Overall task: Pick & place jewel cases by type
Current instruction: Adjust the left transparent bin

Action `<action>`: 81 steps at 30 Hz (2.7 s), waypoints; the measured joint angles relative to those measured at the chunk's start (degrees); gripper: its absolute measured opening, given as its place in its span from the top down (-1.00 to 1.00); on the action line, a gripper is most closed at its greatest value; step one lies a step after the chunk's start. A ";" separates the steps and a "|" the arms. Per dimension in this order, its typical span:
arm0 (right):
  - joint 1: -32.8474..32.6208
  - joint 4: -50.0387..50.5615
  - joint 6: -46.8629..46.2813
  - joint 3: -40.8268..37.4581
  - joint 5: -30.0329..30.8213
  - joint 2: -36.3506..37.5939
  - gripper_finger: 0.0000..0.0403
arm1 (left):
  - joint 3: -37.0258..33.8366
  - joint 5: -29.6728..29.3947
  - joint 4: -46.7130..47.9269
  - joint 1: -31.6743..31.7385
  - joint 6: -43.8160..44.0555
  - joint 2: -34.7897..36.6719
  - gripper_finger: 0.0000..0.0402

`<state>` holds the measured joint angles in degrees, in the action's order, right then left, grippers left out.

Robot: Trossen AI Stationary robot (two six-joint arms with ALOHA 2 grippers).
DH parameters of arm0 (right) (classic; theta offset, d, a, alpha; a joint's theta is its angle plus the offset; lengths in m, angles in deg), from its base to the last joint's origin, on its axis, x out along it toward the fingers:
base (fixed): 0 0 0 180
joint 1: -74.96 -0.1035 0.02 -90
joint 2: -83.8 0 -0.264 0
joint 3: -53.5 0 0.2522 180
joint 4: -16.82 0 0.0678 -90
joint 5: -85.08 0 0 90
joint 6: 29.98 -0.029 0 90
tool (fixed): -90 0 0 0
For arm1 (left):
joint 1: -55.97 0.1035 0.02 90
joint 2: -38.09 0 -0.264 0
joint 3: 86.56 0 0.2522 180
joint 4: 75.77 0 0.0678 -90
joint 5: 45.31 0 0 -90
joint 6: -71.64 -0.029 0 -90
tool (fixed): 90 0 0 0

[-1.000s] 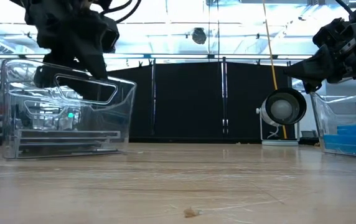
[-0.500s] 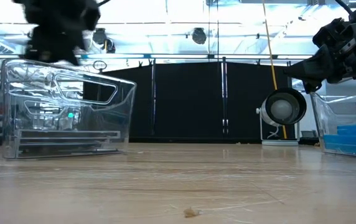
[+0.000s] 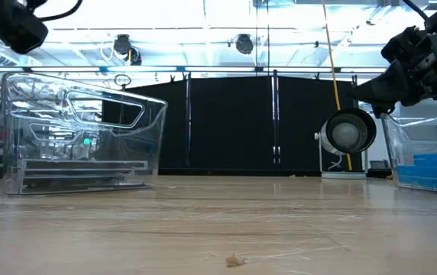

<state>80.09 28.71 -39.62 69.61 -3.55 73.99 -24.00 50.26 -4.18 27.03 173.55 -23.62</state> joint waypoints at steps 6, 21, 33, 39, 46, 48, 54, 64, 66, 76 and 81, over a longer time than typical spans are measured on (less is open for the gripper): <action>-0.01 0.00 0.11 0.00 0.02 -1.43 0.99 | -0.05 -4.59 12.92 -2.21 5.46 -1.73 0.73; 0.02 -0.49 1.15 0.01 0.10 -1.77 0.99 | -0.07 -17.53 24.56 -2.16 19.12 -7.52 0.91; 0.00 -0.68 1.14 0.00 0.10 -1.77 1.00 | -0.09 -8.48 22.90 0.99 17.13 -14.89 0.85; 0.02 -0.75 0.77 0.01 0.10 -1.77 1.00 | -1.30 -10.36 23.33 3.07 17.11 -17.52 0.85; 0.01 -0.84 0.76 0.00 0.09 -1.77 1.00 | -5.68 -12.77 21.65 5.53 16.94 -18.58 0.85; 0.00 -0.85 0.85 0.00 0.10 -1.77 1.00 | -6.65 -14.59 21.58 6.02 17.00 -18.58 0.85; 0.01 -0.90 0.90 0.00 0.10 -1.77 1.00 | -6.49 -17.53 22.67 7.87 18.45 -18.56 0.85; 0.01 -0.90 0.91 0.00 0.09 -1.77 0.99 | -6.22 -18.18 22.15 10.38 18.88 -18.55 0.85; 0.01 -0.90 0.93 0.00 0.08 -1.77 1.00 | -5.81 -19.44 21.15 10.57 18.88 -18.54 0.85; 0.02 -0.90 1.35 0.00 0.08 -1.77 1.00 | -5.66 -34.77 11.78 12.59 12.81 -18.52 0.85; 0.01 -0.92 1.24 0.00 0.08 -1.76 0.99 | -5.66 -38.18 10.81 14.65 9.62 -18.52 0.85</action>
<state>80.10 27.80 -38.38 69.61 -3.47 72.24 -29.67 12.08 6.63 41.68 183.18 -42.14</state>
